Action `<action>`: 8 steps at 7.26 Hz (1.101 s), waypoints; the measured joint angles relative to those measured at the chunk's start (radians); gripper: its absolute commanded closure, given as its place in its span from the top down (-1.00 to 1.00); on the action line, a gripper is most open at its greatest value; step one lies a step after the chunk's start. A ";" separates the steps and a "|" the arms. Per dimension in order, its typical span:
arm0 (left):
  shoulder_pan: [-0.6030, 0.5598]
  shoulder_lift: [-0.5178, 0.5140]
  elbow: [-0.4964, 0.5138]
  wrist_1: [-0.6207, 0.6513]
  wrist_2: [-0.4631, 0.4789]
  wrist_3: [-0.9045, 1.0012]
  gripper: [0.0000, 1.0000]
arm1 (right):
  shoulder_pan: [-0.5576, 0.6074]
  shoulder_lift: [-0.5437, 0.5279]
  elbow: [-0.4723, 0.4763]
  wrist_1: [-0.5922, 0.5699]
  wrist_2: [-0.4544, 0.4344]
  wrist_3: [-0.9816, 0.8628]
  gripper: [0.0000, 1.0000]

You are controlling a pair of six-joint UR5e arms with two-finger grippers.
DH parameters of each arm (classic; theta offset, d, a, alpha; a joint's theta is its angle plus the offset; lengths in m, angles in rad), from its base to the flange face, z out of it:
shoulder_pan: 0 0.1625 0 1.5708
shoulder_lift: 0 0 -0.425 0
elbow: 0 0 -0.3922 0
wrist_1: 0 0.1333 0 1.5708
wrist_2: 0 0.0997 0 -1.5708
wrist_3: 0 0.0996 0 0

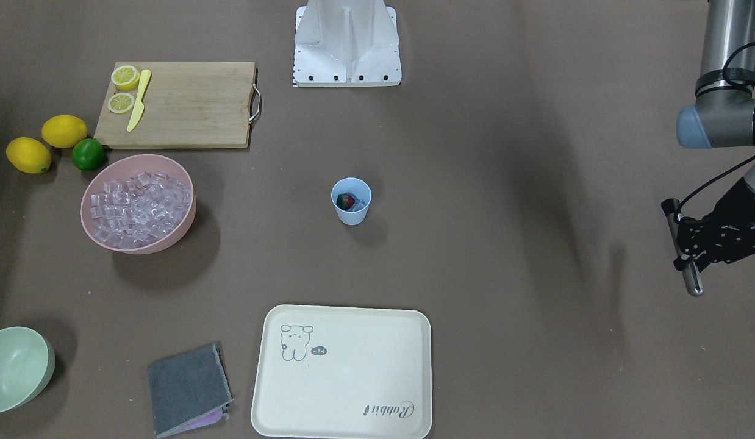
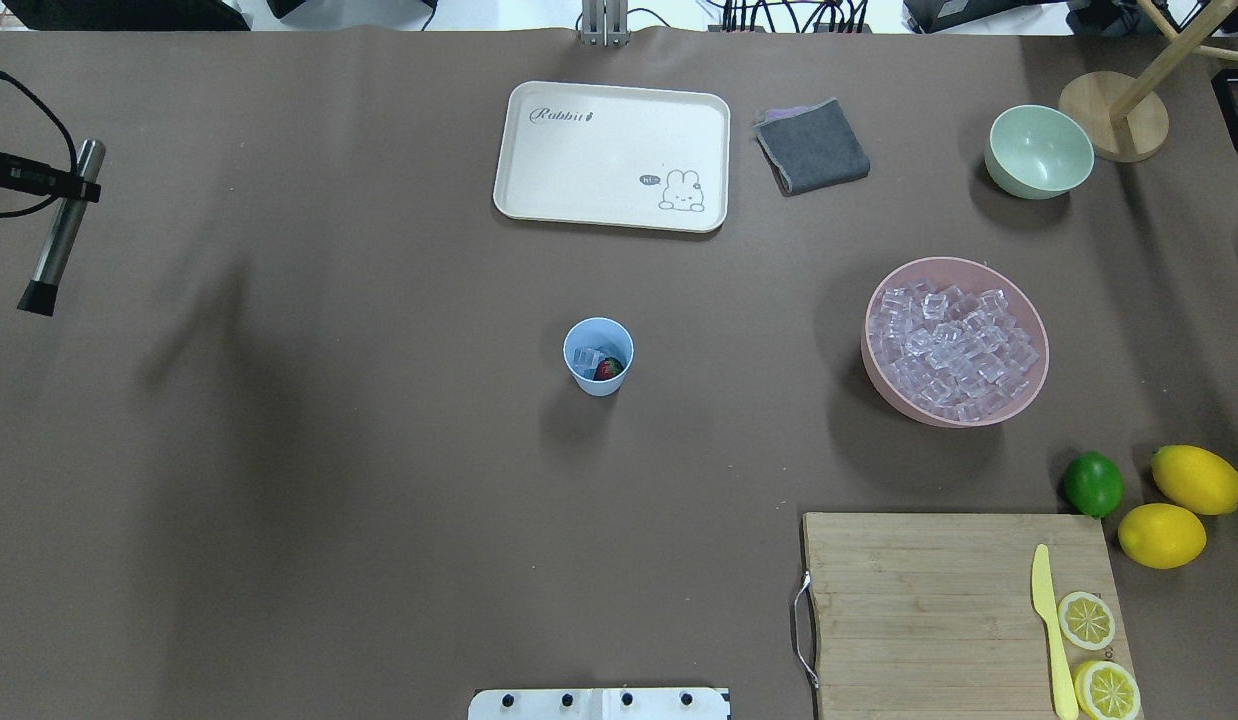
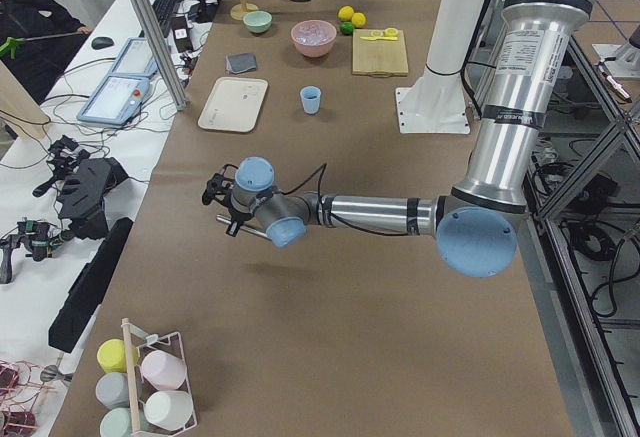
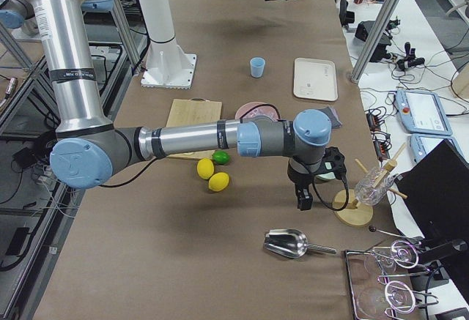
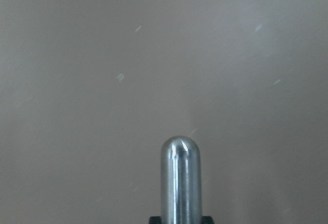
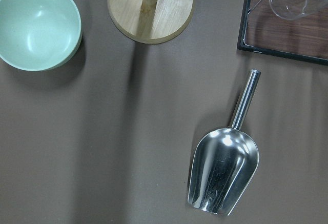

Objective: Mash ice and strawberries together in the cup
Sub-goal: 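Carry the upright metal pestle with the left gripper over the cup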

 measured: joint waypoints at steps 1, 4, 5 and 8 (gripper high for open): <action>0.019 -0.041 -0.026 -0.028 0.002 -0.045 -1.00 | 0.000 0.001 0.000 -0.007 0.001 0.000 0.99; 0.111 -0.186 -0.126 -0.070 0.016 -0.158 -1.00 | 0.000 0.004 0.000 -0.014 0.001 0.000 0.99; 0.132 -0.215 -0.158 -0.070 0.018 -0.183 -1.00 | 0.000 0.004 0.001 -0.016 0.002 0.000 0.99; 0.196 -0.275 -0.194 -0.216 0.042 -0.227 -1.00 | 0.000 0.004 0.002 -0.018 0.005 0.000 0.99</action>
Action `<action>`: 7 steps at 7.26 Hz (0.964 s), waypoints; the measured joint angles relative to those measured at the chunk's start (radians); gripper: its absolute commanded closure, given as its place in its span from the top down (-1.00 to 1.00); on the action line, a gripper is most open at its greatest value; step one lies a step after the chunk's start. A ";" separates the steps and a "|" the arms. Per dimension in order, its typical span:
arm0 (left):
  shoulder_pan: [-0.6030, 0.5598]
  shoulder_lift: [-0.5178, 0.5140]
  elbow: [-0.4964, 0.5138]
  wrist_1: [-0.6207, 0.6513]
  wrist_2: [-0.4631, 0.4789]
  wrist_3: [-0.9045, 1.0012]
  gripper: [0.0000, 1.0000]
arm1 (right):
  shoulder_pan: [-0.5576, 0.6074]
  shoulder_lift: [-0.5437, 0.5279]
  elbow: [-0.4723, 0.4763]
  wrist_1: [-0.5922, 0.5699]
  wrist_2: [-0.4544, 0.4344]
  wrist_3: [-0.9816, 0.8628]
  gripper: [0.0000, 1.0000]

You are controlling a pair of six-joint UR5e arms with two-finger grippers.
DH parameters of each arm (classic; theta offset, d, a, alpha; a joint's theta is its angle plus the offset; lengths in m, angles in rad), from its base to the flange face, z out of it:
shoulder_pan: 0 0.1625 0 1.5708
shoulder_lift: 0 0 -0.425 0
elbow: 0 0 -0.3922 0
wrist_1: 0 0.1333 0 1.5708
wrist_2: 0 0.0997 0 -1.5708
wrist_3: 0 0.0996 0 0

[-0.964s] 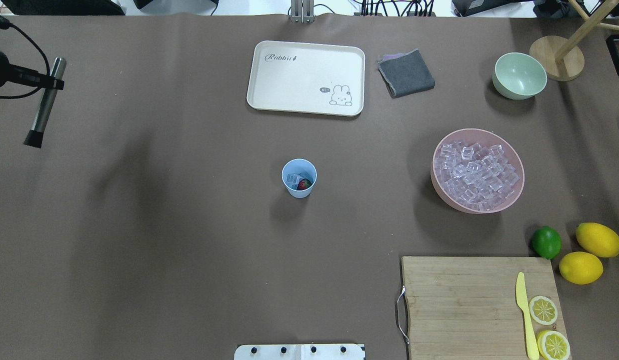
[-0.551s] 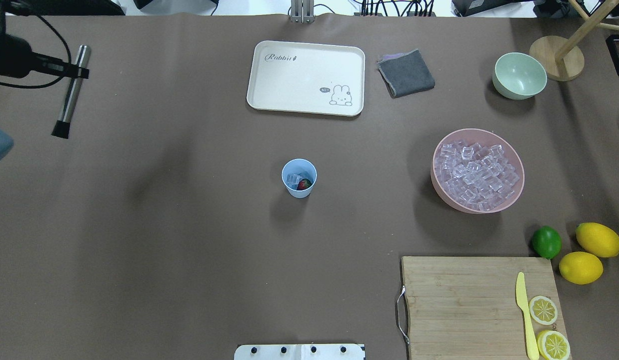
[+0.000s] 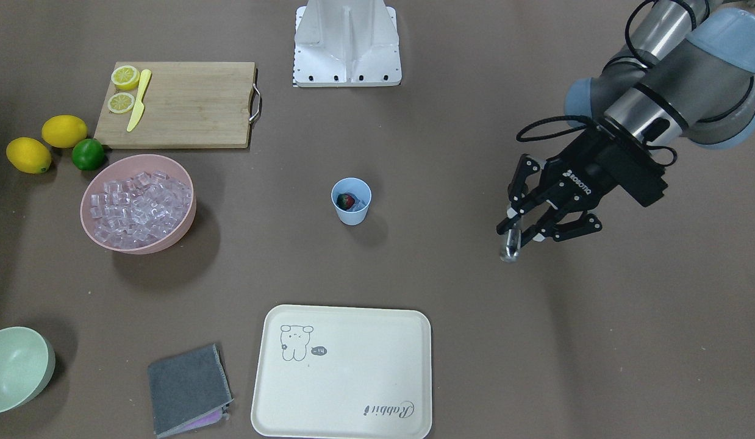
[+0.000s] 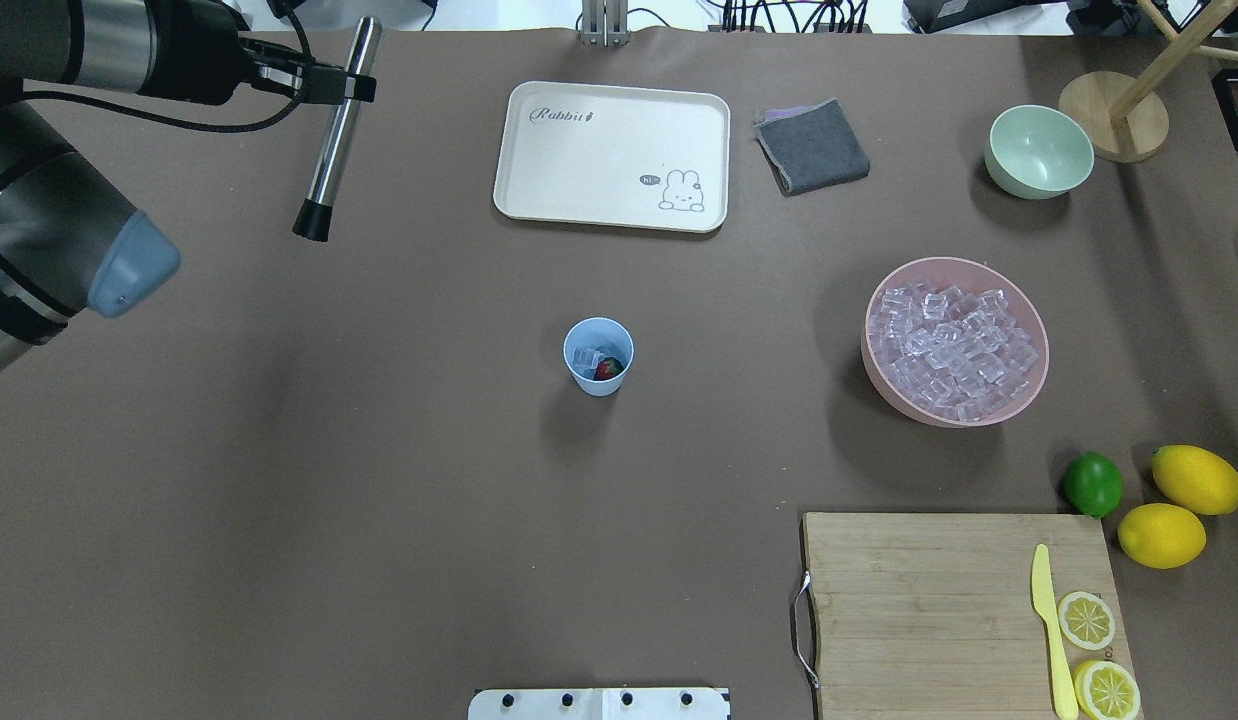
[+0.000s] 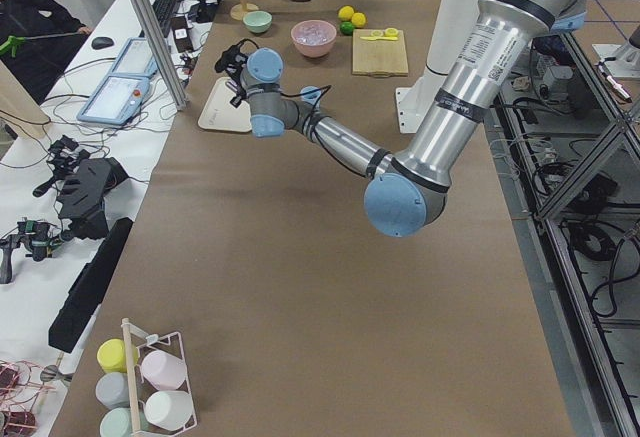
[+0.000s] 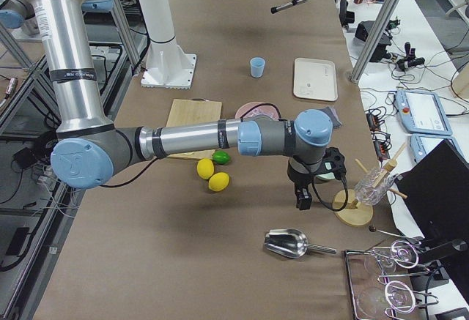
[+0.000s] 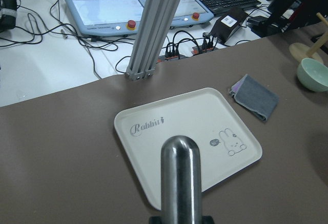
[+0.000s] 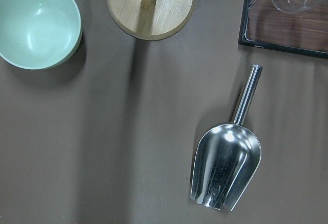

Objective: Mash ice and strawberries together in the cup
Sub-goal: 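Carry the upright metal pestle with the left gripper over the cup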

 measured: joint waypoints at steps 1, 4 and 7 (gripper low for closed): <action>0.061 0.010 -0.003 -0.130 0.064 -0.032 -1.00 | 0.000 0.002 0.001 0.000 0.000 0.000 0.99; 0.389 0.027 0.083 -0.597 0.520 -0.074 -1.00 | -0.001 0.002 0.010 -0.001 0.000 0.000 0.99; 0.434 -0.098 0.181 -0.684 0.662 -0.014 -1.00 | 0.004 -0.004 0.012 -0.001 -0.002 0.000 0.99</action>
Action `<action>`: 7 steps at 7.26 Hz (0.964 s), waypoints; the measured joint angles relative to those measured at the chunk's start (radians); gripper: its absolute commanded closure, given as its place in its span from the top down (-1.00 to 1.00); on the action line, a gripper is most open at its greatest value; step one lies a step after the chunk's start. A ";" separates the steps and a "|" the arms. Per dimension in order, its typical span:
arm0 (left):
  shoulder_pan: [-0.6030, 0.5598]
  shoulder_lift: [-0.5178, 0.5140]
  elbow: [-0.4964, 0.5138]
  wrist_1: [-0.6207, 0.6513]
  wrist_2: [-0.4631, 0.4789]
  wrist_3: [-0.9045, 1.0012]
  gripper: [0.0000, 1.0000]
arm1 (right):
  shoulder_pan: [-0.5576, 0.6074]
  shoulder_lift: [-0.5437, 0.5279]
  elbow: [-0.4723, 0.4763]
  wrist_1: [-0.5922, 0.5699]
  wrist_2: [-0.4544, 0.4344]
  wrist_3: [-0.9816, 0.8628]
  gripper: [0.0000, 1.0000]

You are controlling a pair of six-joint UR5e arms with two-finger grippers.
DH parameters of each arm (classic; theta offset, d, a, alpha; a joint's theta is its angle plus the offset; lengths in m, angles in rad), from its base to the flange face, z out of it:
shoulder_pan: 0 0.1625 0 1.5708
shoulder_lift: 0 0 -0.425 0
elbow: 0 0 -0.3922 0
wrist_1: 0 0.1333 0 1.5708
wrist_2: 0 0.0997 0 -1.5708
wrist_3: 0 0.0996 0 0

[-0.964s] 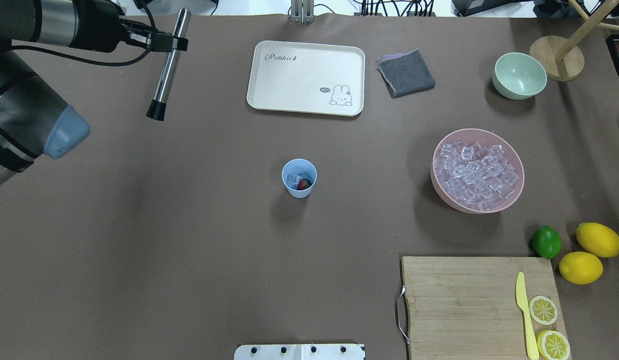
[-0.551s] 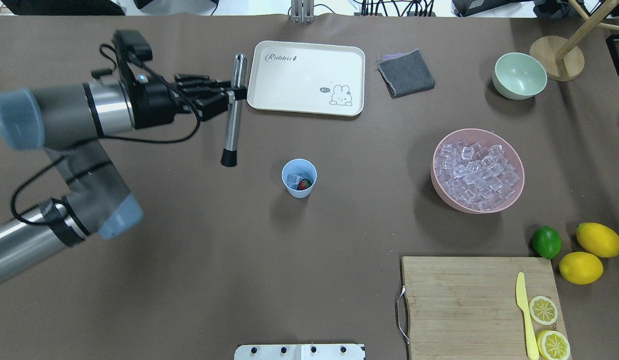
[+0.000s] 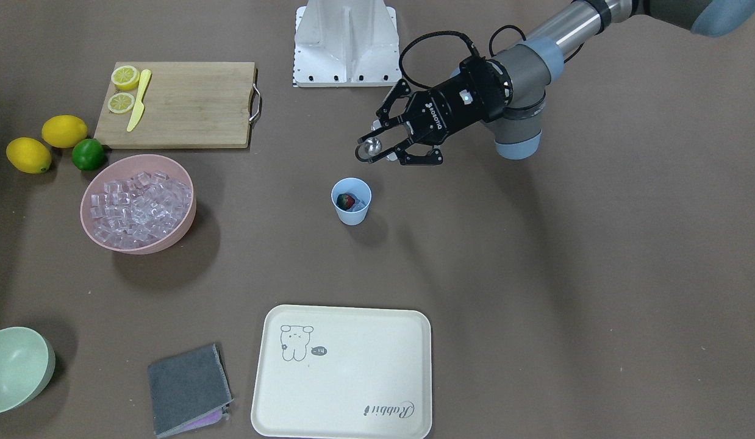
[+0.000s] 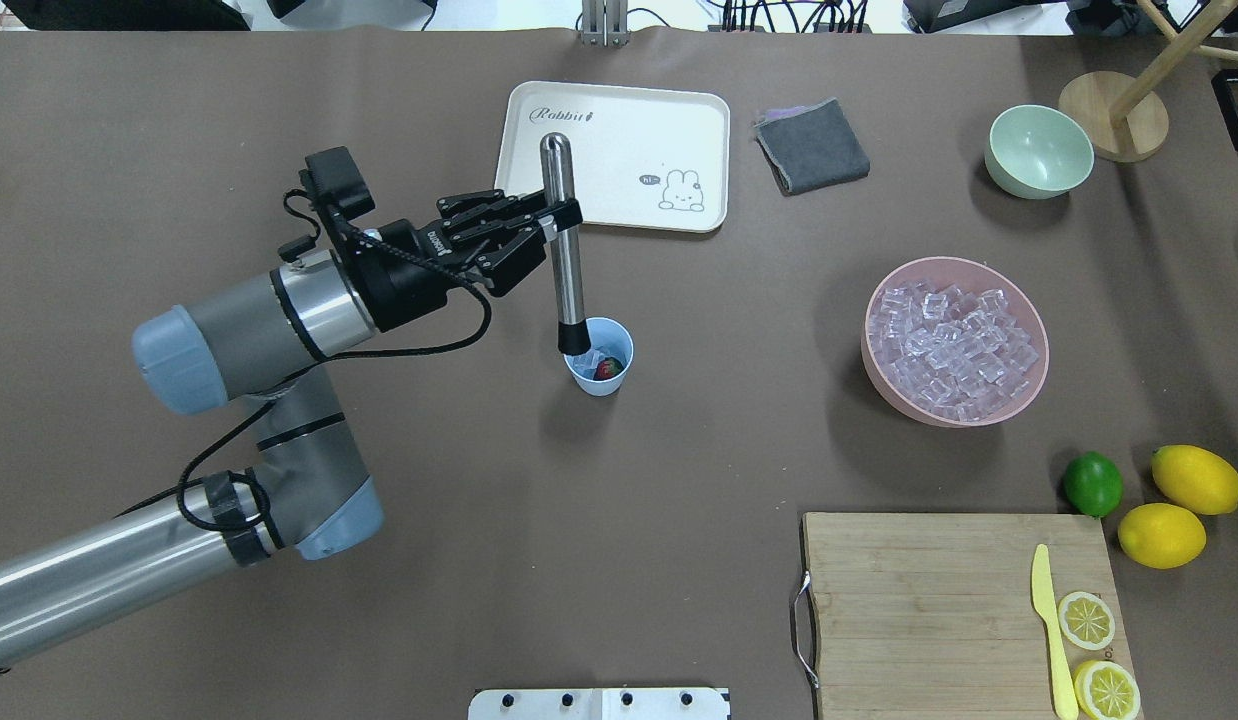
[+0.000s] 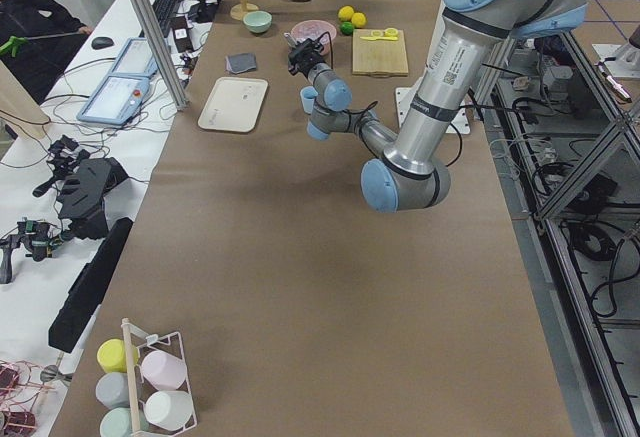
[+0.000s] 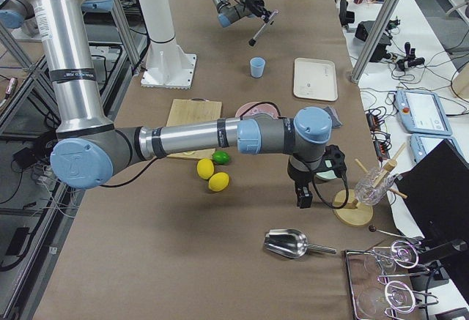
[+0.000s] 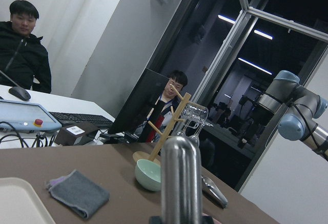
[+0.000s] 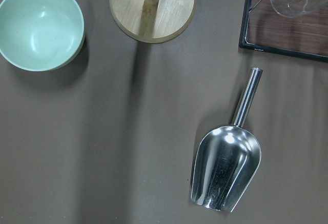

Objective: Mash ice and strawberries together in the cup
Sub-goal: 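Carry the upright metal pestle with the left gripper over the cup, then lower the pestle into the cup and press it up and down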

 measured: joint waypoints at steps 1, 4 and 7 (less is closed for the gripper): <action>0.000 -0.046 0.063 -0.020 0.019 0.052 -1.00 | 0.004 -0.003 0.001 0.000 0.000 0.000 0.99; 0.026 -0.068 0.122 -0.088 0.033 0.208 -1.00 | 0.015 -0.007 0.008 -0.001 0.003 0.000 0.99; 0.085 -0.054 0.184 -0.218 0.036 0.312 -1.00 | 0.015 -0.003 0.011 -0.001 0.003 -0.001 0.99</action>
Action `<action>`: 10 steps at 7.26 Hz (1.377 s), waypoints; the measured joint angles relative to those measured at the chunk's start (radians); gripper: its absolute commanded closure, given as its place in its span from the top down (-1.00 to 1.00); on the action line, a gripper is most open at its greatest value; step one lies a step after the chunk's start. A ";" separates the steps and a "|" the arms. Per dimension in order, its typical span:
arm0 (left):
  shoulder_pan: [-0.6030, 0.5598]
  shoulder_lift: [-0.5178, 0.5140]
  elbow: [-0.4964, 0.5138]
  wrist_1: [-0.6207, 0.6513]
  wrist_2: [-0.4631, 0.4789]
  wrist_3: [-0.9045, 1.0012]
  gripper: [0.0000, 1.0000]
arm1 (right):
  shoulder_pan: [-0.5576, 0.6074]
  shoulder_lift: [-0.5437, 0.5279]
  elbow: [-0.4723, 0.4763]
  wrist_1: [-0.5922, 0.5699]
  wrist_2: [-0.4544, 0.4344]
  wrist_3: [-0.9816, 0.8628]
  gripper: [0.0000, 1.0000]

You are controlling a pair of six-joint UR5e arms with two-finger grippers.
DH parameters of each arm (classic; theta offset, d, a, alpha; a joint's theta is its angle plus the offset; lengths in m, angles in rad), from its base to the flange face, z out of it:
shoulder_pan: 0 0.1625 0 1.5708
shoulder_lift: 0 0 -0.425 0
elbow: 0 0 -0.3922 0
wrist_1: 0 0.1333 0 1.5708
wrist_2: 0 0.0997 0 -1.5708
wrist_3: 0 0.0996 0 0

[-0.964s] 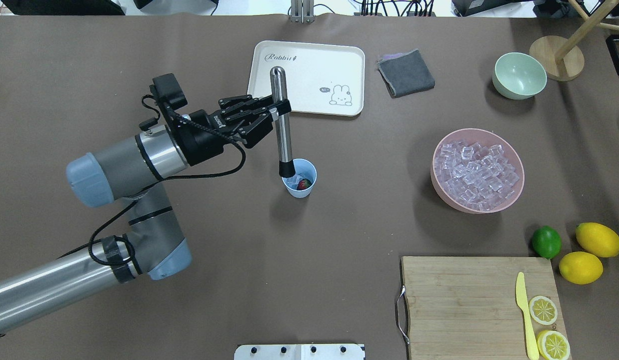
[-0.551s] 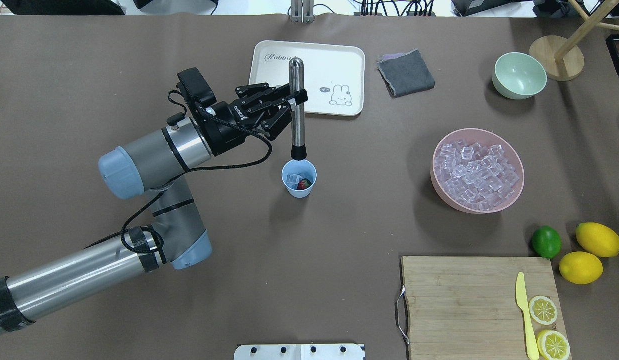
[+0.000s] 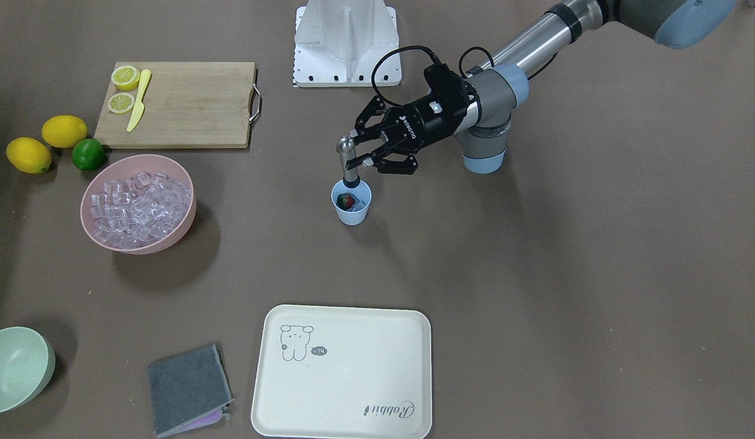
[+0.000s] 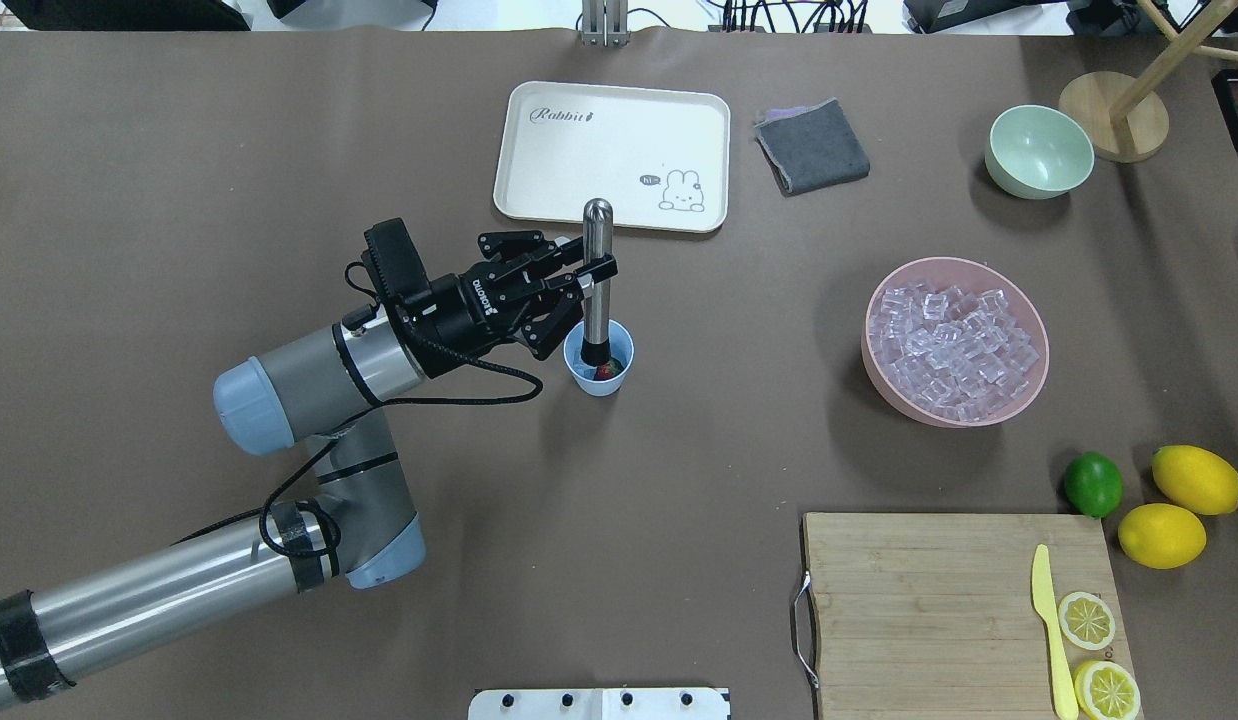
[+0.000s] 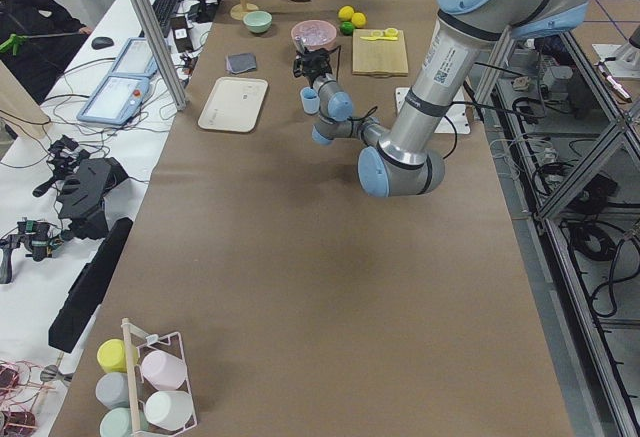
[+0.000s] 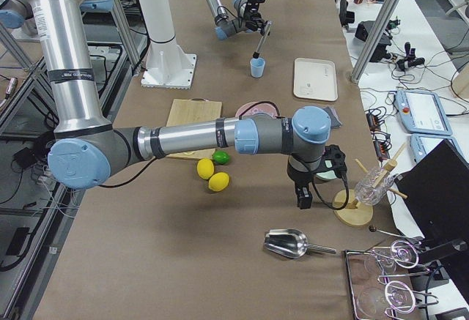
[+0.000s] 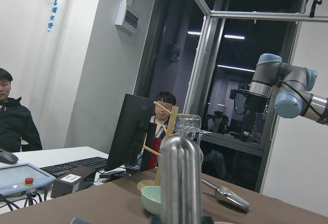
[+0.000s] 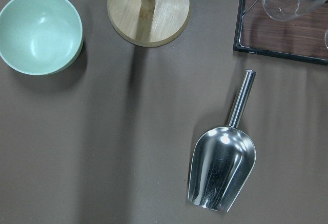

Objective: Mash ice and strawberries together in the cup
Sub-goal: 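Lower the pestle into the cup and press it up and down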

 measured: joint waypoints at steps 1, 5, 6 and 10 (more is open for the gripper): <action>0.013 0.000 0.018 -0.018 0.001 0.005 -1.00 | 0.000 -0.002 0.003 0.000 0.000 0.000 0.99; 0.021 -0.009 0.039 -0.034 0.023 0.006 -1.00 | 0.004 -0.009 0.012 0.000 0.000 -0.001 0.99; 0.016 -0.013 0.039 -0.034 0.031 0.006 -1.00 | 0.004 -0.011 0.014 0.000 0.000 -0.001 0.99; 0.011 -0.019 0.066 -0.030 0.055 0.006 -1.00 | 0.002 -0.027 0.027 0.000 0.000 -0.001 0.99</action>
